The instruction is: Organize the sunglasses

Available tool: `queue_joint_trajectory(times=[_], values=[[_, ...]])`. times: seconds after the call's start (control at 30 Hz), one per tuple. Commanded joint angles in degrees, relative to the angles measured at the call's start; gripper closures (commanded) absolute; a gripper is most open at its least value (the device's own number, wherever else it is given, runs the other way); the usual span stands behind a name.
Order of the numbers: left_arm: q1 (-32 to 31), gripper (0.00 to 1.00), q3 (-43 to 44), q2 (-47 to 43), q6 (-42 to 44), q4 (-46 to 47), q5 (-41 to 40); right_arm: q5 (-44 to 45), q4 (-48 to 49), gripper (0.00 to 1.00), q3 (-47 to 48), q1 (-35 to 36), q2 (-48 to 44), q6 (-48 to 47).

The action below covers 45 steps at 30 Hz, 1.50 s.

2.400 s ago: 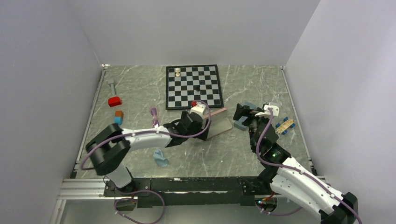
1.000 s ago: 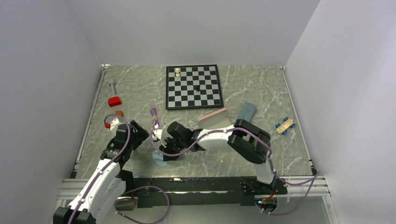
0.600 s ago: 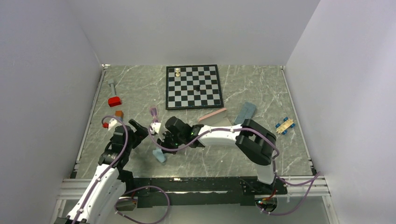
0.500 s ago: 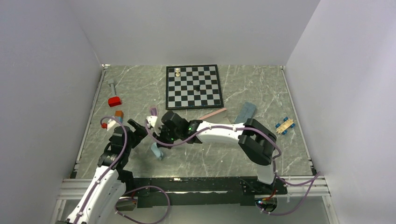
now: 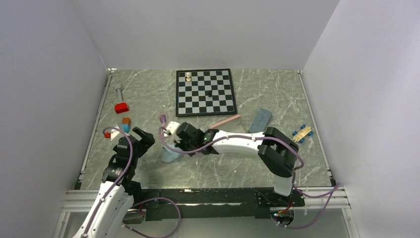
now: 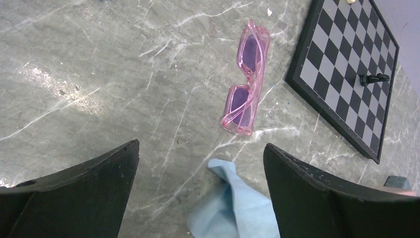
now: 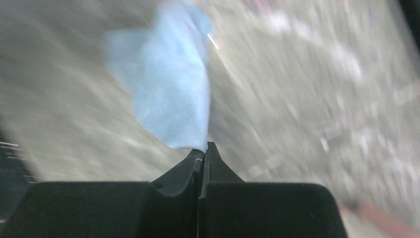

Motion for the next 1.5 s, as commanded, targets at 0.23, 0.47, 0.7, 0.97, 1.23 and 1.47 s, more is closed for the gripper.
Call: queue_joint_trajectory(times=[0.23,0.47,0.7,0.97,1.23,1.47], values=[[0.29,0.01,0.32,9.55,5.73,9.71,13.95,21.42,-9.83,0.45,-10.54,-0.92,-9.0,-2.51],[0.29,0.01,1.16,17.97,8.4,15.2,23.93,14.29,-6.89,0.36,-11.2,-0.92,-12.99,-0.92],[0.26,0.04,-1.04,22.7,8.73,19.46,30.17,10.41,-4.74,0.36,-11.91,-2.01,-12.45,5.54],[-2.36,0.18,-3.64,24.51,9.04,18.21,35.6,4.85,-2.26,0.36,-15.5,-6.56,-13.24,13.41],[-15.4,0.4,-2.28,26.85,4.68,12.19,24.98,-2.19,0.45,0.38,-21.31,-13.47,-15.88,21.17],[-23.02,0.53,-0.26,30.5,1.08,9.68,17.34,-4.87,3.36,0.39,-23.91,-13.49,-17.64,21.48]])
